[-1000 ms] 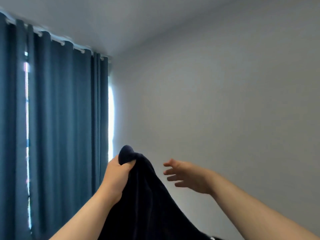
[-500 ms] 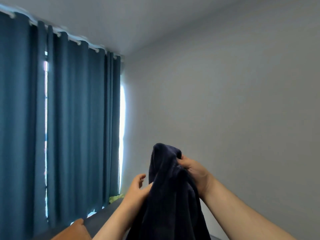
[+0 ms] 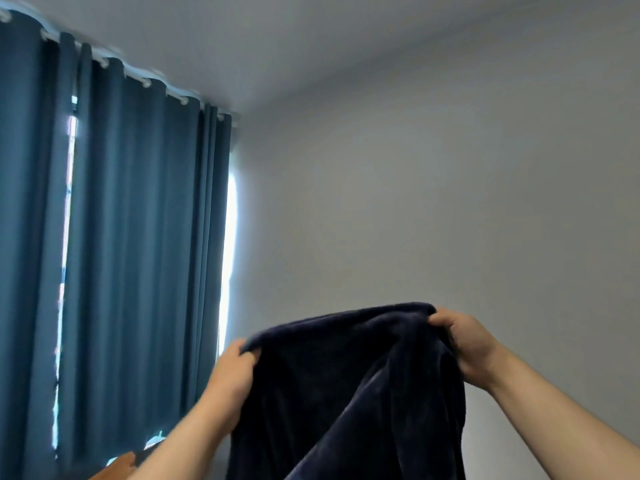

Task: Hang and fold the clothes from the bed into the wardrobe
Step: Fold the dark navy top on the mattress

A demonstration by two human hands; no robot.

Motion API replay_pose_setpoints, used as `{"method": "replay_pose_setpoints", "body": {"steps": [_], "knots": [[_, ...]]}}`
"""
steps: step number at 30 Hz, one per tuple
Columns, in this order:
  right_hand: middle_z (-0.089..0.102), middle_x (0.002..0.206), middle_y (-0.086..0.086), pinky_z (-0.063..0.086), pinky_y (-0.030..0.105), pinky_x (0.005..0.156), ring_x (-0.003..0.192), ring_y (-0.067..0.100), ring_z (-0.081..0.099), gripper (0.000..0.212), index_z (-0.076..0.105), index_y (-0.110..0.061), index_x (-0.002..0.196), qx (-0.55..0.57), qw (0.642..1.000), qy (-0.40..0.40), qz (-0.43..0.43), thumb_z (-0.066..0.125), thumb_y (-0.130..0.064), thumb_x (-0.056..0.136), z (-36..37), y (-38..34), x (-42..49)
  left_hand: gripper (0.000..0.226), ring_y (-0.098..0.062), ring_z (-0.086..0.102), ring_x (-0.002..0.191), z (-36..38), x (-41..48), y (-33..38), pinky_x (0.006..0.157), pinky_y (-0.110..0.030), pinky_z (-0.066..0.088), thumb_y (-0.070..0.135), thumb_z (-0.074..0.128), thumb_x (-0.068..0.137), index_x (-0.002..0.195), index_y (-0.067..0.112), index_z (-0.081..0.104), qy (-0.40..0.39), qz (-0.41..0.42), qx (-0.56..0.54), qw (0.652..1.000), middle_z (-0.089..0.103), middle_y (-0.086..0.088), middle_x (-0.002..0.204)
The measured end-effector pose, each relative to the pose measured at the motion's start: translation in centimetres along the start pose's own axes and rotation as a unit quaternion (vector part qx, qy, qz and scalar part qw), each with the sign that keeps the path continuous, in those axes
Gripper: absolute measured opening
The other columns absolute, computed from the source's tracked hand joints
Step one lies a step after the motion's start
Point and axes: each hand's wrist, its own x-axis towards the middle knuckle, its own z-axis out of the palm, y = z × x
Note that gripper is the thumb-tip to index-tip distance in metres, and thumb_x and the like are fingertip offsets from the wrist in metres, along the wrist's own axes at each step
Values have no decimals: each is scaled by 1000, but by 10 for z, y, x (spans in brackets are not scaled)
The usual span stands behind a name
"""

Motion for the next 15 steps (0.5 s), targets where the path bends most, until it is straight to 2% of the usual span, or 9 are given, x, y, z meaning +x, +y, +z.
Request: {"method": "replay_pose_setpoints", "body": {"steps": [2, 4, 6, 8, 9, 10, 11, 13, 15], "knots": [[67, 93, 27, 49, 39, 72, 81, 32, 63, 33, 67, 1, 98, -161, 985, 59, -24, 38, 6, 82, -14, 1, 3, 14, -19, 53, 67, -5, 13, 30, 59, -30, 42, 6, 52, 89, 77, 8, 60, 13, 88, 97, 991, 61, -5, 72], [62, 76, 20, 42, 32, 62, 68, 23, 57, 27, 63, -6, 83, -311, 941, 122, -48, 41, 8, 81, -20, 3, 5, 16, -17, 45, 63, -2, 20, 56, 57, -31, 35, 9, 54, 86, 72, 4, 55, 7, 148, 172, 974, 53, -4, 66], [59, 69, 8, 40, 30, 57, 61, 19, 53, 25, 58, -11, 74, -412, 897, 156, -46, 42, 7, 76, -23, 7, 10, 16, -16, 44, 62, 4, 24, 82, 57, -30, 35, 12, 55, 85, 75, -1, 56, -5, 181, 186, 966, 52, -5, 66], [65, 72, 4, 48, 32, 59, 66, 19, 61, 23, 61, -13, 76, -522, 843, 126, -18, 43, 0, 69, -18, 16, 10, 17, -15, 42, 61, 14, 20, 106, 56, -31, 34, 13, 54, 85, 78, -3, 56, -26, 208, 155, 965, 50, -5, 66], [67, 73, 2, 50, 31, 62, 70, 17, 63, 24, 63, -14, 78, -550, 830, 88, -8, 45, -5, 65, -10, 20, 8, 16, -14, 41, 60, 19, 16, 118, 55, -30, 33, 12, 54, 85, 77, -2, 55, -34, 211, 147, 966, 48, -4, 65], [68, 76, 0, 51, 31, 67, 74, 16, 64, 27, 65, -16, 83, -538, 842, 37, -14, 49, -9, 63, 0, 24, 6, 15, -13, 39, 59, 24, 14, 126, 54, -28, 32, 11, 53, 84, 74, 1, 55, -43, 223, 138, 964, 47, -2, 63], [70, 84, 0, 52, 33, 74, 81, 15, 65, 32, 67, -21, 91, -485, 874, -23, -29, 56, -14, 62, 10, 28, 5, 14, -13, 38, 58, 29, 9, 135, 53, -27, 31, 10, 53, 84, 72, 2, 54, -52, 231, 143, 961, 46, -1, 62], [67, 114, 2, 52, 36, 95, 107, 15, 64, 54, 60, -31, 120, -338, 932, -124, -46, 73, -25, 68, 40, 34, 3, 11, -13, 39, 56, 40, 0, 144, 51, -26, 32, 7, 53, 82, 74, 1, 56, -76, 259, 172, 947, 46, -2, 62], [64, 125, 2, 51, 38, 99, 115, 18, 62, 54, 53, -27, 131, -255, 951, -157, -80, 73, -23, 82, 69, 42, 3, 8, -11, 43, 57, 49, -5, 145, 51, -24, 36, 5, 54, 81, 79, 0, 60, -113, 278, 191, 935, 50, -3, 64]]}}
